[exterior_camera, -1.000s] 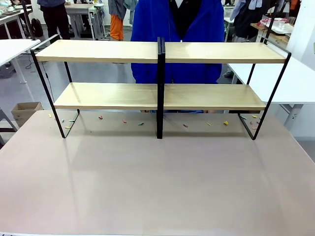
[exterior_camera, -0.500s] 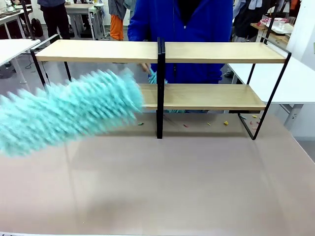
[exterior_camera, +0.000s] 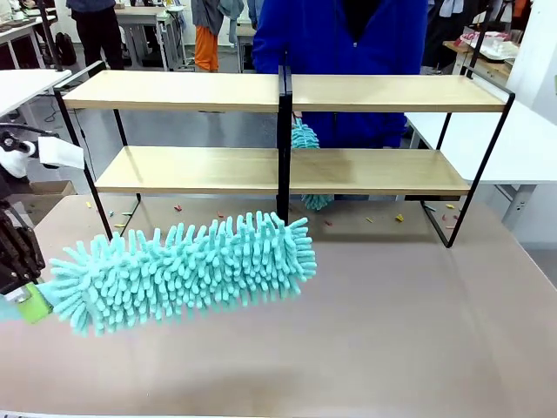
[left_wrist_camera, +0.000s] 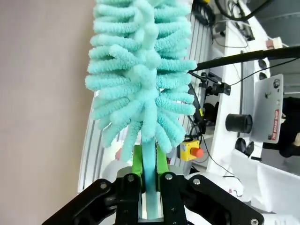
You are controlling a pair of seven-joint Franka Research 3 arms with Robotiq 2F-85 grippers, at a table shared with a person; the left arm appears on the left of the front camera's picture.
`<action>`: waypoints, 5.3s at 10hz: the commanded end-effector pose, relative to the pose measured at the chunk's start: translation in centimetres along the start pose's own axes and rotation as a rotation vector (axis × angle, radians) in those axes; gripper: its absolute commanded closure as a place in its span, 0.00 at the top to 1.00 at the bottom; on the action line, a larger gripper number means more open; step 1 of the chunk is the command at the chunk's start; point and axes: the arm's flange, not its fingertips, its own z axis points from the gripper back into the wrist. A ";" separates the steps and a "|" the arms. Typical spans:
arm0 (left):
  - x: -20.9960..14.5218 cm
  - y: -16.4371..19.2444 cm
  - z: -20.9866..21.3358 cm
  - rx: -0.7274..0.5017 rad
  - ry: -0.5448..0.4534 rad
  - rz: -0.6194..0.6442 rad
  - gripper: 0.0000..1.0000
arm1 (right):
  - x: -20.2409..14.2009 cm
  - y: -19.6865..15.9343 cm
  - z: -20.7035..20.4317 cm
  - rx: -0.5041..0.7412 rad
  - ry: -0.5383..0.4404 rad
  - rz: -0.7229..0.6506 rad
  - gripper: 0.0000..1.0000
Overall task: Clean the shelves.
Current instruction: Clean another randomly selected level of the Shelf with the Duster.
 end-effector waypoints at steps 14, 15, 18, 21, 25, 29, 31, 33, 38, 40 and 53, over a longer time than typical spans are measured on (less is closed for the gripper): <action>-18.0 1.8 5.2 0.164 -0.445 0.626 0.13 | 0.0 0.0 0.1 0.001 0.001 -0.001 1.00; -17.6 1.5 5.0 0.163 -0.429 0.617 0.13 | 0.0 0.0 0.1 0.001 0.001 -0.001 1.00; -13.2 2.4 2.6 0.135 -0.275 0.586 0.13 | 0.0 0.0 0.1 0.001 0.001 -0.001 1.00; -5.3 5.1 -3.0 0.068 0.014 0.477 0.13 | 0.0 0.0 0.1 0.001 0.001 -0.001 1.00; -1.2 5.7 -3.1 0.074 0.081 0.473 0.13 | 0.0 0.0 0.1 0.001 0.001 -0.001 1.00; 5.3 10.6 -5.9 0.139 -0.108 0.711 0.13 | 0.0 0.0 0.1 0.001 0.001 -0.001 1.00; 8.1 12.3 -5.8 0.143 -0.149 0.742 0.13 | 0.0 0.0 0.1 0.001 0.001 -0.001 1.00; 9.7 13.9 -6.8 0.179 -0.140 0.812 0.13 | 0.0 0.0 0.1 0.001 0.001 -0.001 1.00; 13.6 17.3 -8.6 0.313 -0.303 0.923 0.13 | 0.0 0.0 0.1 0.001 0.001 -0.001 1.00; 14.3 19.3 -9.2 0.321 -0.268 0.931 0.13 | 0.0 0.0 0.1 0.001 0.001 -0.001 1.00; 7.7 20.3 -8.0 0.775 -0.245 1.557 0.13 | 0.0 0.0 0.1 0.001 0.001 -0.001 1.00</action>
